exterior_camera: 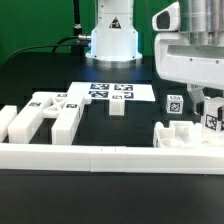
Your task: Assemble chair
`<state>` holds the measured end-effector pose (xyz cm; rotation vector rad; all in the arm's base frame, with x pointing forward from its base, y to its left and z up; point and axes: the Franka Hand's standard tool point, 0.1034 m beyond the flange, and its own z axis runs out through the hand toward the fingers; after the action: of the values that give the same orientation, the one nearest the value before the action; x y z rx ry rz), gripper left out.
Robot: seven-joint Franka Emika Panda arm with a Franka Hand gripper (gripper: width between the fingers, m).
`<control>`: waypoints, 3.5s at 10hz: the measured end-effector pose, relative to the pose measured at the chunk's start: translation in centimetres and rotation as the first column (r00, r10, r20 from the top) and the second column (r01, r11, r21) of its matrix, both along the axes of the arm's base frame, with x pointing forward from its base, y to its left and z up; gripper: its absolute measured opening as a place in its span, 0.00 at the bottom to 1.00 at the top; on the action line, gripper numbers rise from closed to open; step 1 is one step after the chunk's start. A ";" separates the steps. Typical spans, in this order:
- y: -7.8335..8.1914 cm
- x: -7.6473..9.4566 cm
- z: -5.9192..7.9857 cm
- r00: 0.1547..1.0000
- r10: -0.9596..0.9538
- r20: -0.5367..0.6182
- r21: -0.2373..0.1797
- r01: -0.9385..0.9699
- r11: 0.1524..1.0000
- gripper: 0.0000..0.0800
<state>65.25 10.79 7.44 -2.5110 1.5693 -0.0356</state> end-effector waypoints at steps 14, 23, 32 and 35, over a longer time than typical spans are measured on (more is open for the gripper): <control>1.7 0.0 0.0 0.232 0.972 -0.038 -0.227 -0.949 0.218 0.80; 0.9 0.2 -0.2 0.950 0.311 0.021 -0.152 -0.304 0.940 0.36; 0.9 -0.6 -0.1 0.845 0.534 -0.010 -0.103 -0.532 0.840 0.81; 1.7 -0.9 -0.2 0.710 0.705 -0.002 -0.120 -0.700 0.704 0.81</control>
Offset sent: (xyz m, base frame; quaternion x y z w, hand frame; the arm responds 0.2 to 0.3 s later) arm -0.0108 0.0186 0.0082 -0.0871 0.0113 -0.1870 0.9784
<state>64.37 12.46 7.26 -2.9964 0.4964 -0.0760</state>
